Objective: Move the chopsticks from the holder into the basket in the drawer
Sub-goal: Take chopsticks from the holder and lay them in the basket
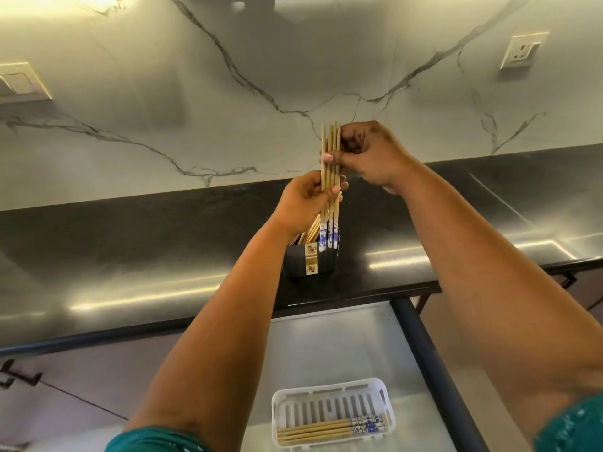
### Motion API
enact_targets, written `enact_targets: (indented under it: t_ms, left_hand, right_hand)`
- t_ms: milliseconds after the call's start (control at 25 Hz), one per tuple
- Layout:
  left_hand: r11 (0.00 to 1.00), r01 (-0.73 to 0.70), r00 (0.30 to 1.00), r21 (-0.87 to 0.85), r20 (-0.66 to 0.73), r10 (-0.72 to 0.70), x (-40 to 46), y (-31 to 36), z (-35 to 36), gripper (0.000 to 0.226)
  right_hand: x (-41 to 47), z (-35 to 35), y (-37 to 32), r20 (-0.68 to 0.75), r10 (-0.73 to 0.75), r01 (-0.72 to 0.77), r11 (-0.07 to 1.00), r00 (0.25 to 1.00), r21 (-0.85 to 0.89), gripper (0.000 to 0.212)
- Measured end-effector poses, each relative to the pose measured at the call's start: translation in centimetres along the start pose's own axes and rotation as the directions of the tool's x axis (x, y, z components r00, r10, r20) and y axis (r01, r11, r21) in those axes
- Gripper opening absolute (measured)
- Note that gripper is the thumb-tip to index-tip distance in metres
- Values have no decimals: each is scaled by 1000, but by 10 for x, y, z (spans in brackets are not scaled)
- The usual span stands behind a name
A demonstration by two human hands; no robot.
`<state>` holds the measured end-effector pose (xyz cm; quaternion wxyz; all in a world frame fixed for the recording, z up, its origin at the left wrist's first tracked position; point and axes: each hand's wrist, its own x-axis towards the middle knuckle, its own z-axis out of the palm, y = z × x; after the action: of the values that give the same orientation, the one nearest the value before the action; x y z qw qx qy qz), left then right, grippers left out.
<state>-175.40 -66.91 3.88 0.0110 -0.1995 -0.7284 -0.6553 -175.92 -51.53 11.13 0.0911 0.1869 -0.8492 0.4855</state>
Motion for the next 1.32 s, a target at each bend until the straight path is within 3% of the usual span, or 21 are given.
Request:
enact_targets:
  t_ms: [160,240,320,400,480,560,640,680,800,920,1000,1040,1080,1120,1160,1200,1240,1280,1320]
  left_hand:
    - [978,73,997,-195,2,-74,-39,0,10,24]
    - [904,131,982,-407,-69,-174,-62,-10,14,27]
    - [768,154,950,-622,-120,-288,-88,-27,20,28]
    - [697,172,910,-696,-158,-383,-116,-49,29,26]
    - [668,211,845,-714,-210,-492,-143,-75,42,23]
    - [603,252,738,-757,-253,-626,-168,-102,55,25]
    - [505,247,612,-827,-270,-743,-191,-129,65,30]
    - [459,245,554,-854,-265,-789,-202,-142,71,32]
    - [349,305,413,-886,-207,-887,-231,-173,88,30]
    - [298,301,332,-906,-193,-923,-253,-197,74,27]
    - [382,332,251,-862,-309,-917,-264,-210,48,28]
    - [482,458,217,-747,-432,-875,-270,-214,36,30]
    - [568,648,232,-507,-580,-781,-277,-217,27,34]
    - [599,779,336,-185,-683,-648,-284,-217,24,37]
    - [602,788,509,132,-688,-516,-291,-217,26,37]
    - [605,694,693,390,-588,-416,-296,-217,33,36]
    - [590,551,834,590,-413,-366,-302,-218,43,37]
    - [559,397,905,728,-211,-369,-308,-223,53,42]
    - [516,264,910,815,-35,-412,-314,-229,62,50]
  right_hand:
    - [-27,9,-9,40,71,-73,996,997,54,36]
    - [-57,16,0,34,191,-194,965,981,177,55]
    - [-99,28,22,157,315,-347,901,936,260,58]
    - [-148,52,57,348,450,-524,838,822,154,44]
    - [-191,78,90,438,555,-669,725,707,163,27]
    - [-223,99,115,440,626,-764,510,644,394,21]
    - [-246,113,137,376,706,-745,323,601,584,17]
    - [-255,119,146,353,731,-730,282,584,623,16]
    - [-275,129,168,336,758,-785,354,559,508,15]
    - [-290,128,193,354,773,-836,397,527,379,16]
    - [-297,125,211,357,783,-851,399,510,341,18]
    - [-301,125,219,347,790,-857,413,505,308,19]
    - [-304,127,226,331,796,-860,438,506,262,20]
    - [-307,130,232,308,798,-855,475,519,209,21]
    - [-308,134,237,288,793,-843,517,537,149,22]
    - [-308,139,241,275,783,-825,559,558,82,22]
    - [-307,144,244,273,768,-802,597,579,22,22]
    - [-306,149,246,275,751,-776,630,600,-28,21]
    - [-304,154,248,274,732,-750,659,624,-53,20]
